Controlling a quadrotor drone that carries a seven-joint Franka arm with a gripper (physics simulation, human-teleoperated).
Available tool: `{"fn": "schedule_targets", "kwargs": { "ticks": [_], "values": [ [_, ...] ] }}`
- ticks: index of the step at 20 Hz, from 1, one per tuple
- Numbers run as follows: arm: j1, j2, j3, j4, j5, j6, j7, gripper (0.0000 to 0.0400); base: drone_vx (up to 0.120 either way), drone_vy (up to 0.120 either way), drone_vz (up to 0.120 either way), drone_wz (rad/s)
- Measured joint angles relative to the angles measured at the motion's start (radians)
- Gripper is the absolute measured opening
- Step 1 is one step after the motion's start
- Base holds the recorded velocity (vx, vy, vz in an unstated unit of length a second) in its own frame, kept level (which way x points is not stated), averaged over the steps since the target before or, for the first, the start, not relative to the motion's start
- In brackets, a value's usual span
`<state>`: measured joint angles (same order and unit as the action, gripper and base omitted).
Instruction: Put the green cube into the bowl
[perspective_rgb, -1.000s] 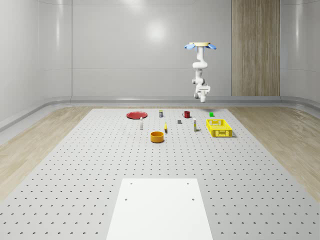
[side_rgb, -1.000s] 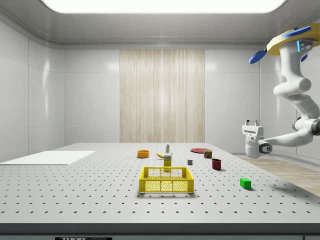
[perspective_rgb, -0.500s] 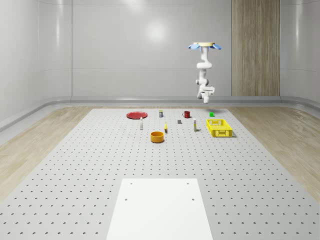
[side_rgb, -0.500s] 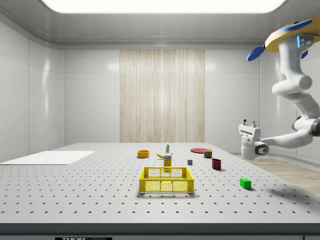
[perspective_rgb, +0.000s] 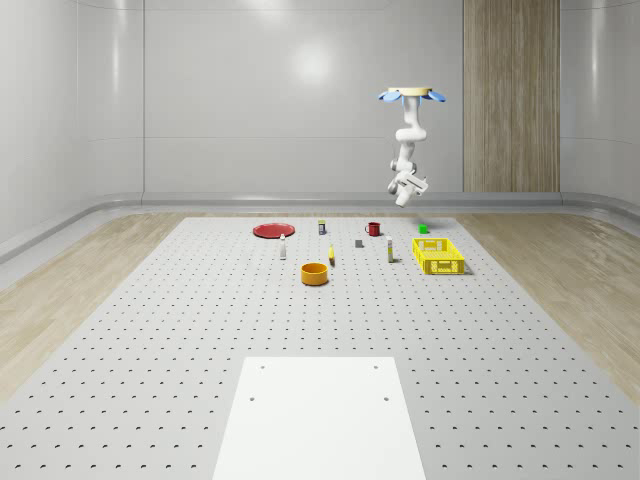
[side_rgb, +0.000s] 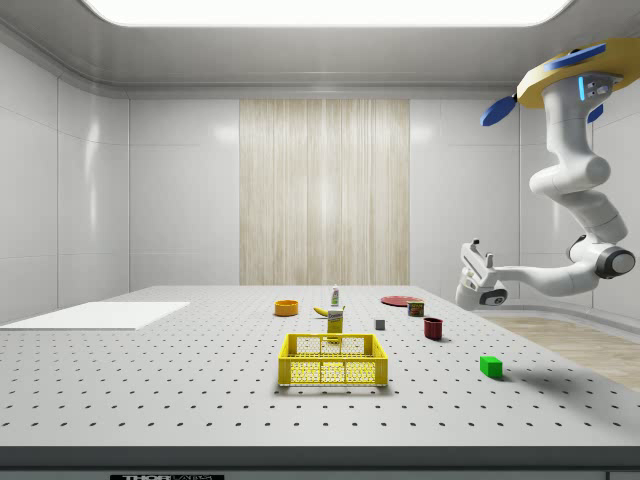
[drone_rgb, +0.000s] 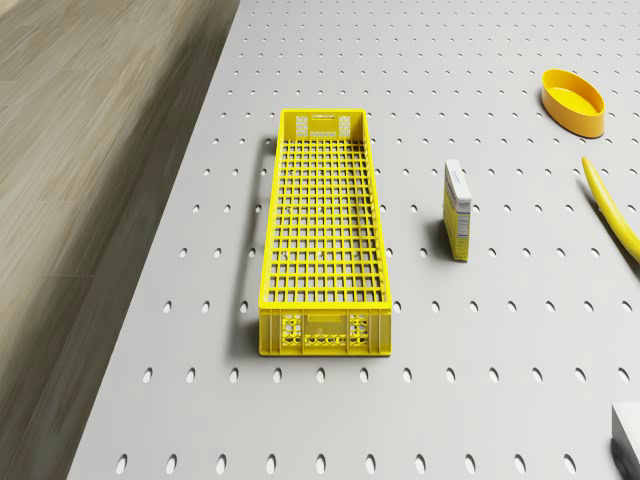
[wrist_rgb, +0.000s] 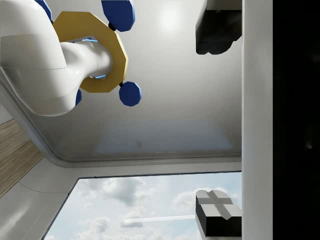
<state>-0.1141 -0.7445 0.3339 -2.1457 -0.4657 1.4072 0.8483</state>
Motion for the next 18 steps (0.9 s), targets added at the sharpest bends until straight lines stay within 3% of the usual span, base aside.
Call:
{"fn": "schedule_targets", "kwargs": {
  "ticks": [3, 8, 13, 18],
  "values": [
    [-0.063, -0.025, 0.169, -0.109, -0.260, 0.013, 0.050, 0.0400, 0.000, 0.000, -0.107, 0.000],
    [-0.237, -0.093, 0.482, -0.419, -0.815, 0.010, 0.217, 0.0400, 0.000, 0.016, -0.120, 0.000],
    [-0.500, -0.162, 0.705, -0.650, -1.255, -0.089, 0.435, 0.0400, 0.000, 0.096, -0.120, 0.000],
    [-0.717, -0.221, 0.823, -0.727, -1.446, -0.190, 0.583, 0.0400, -0.008, 0.000, -0.120, 0.000]
  ]
}}
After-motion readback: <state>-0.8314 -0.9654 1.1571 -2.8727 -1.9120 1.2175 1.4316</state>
